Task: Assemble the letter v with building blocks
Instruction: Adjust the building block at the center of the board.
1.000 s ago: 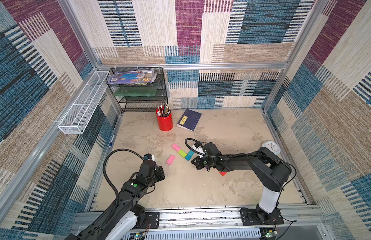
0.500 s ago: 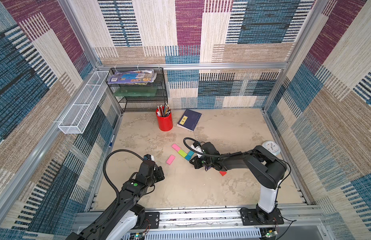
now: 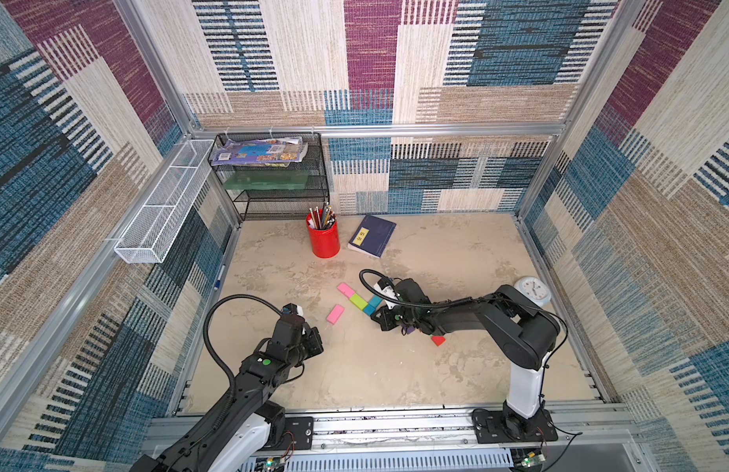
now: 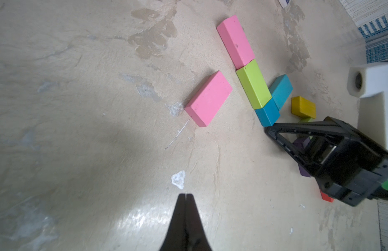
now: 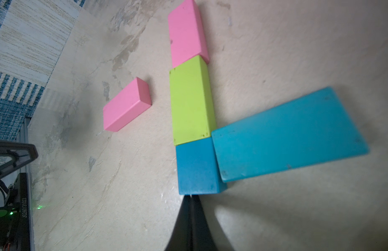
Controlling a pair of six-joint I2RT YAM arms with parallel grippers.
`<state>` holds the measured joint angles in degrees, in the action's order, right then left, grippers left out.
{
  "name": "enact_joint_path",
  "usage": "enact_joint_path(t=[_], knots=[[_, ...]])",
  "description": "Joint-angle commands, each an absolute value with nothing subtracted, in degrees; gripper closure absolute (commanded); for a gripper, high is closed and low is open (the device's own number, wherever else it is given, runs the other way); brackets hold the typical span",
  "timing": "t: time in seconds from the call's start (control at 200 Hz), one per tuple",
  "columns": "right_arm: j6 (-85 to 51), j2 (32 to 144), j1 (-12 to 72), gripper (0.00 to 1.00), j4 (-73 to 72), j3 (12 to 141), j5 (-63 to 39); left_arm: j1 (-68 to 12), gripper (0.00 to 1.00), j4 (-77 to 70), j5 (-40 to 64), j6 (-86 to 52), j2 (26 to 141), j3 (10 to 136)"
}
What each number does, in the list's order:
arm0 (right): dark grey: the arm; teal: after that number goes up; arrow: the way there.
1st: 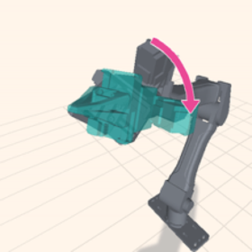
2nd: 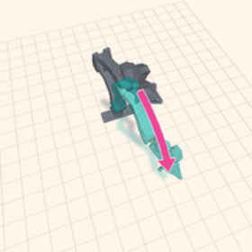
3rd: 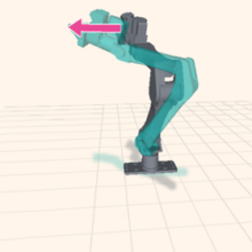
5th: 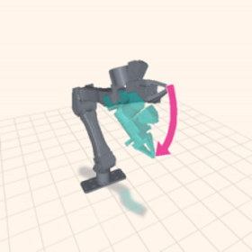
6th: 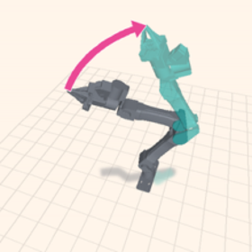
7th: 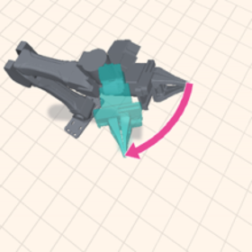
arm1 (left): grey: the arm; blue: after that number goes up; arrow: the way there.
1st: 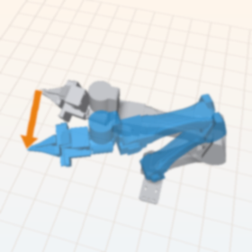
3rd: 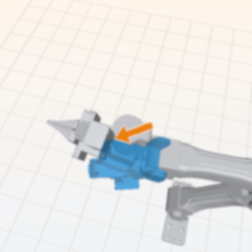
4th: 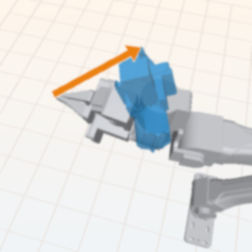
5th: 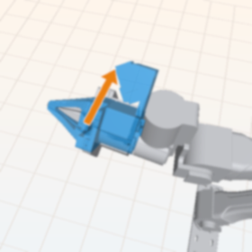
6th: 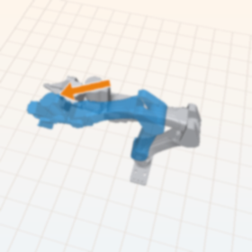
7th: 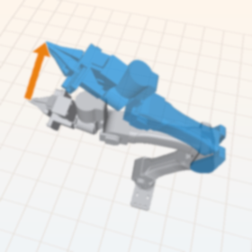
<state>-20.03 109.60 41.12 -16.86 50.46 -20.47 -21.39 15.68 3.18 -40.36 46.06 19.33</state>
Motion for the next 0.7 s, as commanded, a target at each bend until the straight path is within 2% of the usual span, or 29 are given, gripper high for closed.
enact_joint_path(t=[0.0,0.696], knots=[[-19.54,109.57,41.06,1.00,-15.69,50.72,-19.56,-21.22,0.99,14.44,3.41,-40.15,45.97,19.70],[-19.24,109.75,41.28,1.00,-14.27,51.09,-17.67,-21.09,0.99,14.16,4.48,-40.17,46.32,19.25]])
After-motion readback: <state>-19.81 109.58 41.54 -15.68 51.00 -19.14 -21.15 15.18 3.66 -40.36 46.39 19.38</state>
